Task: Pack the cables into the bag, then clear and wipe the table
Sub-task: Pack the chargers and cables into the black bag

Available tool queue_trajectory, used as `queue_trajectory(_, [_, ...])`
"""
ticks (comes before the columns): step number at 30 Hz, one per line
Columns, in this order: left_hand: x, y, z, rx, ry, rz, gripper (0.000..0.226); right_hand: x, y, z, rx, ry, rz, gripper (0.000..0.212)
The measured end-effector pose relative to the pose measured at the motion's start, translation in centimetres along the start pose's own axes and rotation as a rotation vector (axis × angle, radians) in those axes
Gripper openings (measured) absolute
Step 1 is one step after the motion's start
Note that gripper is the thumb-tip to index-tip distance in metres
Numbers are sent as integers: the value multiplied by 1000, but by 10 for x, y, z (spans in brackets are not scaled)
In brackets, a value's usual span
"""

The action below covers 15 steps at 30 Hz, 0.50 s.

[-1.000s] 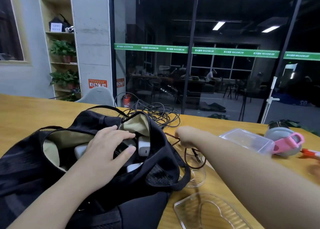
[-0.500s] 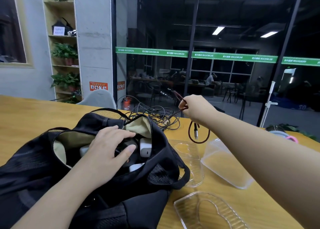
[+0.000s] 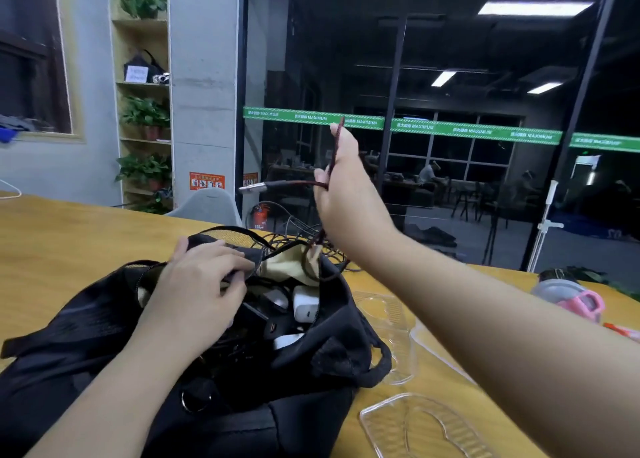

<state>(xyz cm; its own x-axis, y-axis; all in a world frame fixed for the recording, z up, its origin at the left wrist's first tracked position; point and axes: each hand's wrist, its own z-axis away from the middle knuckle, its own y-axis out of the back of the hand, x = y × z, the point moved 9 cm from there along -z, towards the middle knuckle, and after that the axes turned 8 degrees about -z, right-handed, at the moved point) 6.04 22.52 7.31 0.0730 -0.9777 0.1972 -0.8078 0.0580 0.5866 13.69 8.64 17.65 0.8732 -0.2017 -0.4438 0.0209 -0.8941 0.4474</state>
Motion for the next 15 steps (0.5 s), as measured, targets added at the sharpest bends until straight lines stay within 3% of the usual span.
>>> queue_trajectory(5, [-29,17,-1,34,246,-211,30,-9,-40,13,39,50,36,61])
queue_trajectory(9, [-56,16,5,-124,453,-359,41,-2,-76,24,-27,7,-70,58])
queue_trajectory(15, [-64,3,7,-314,383,-386,25,16,-99,44,-233,-51,10,52])
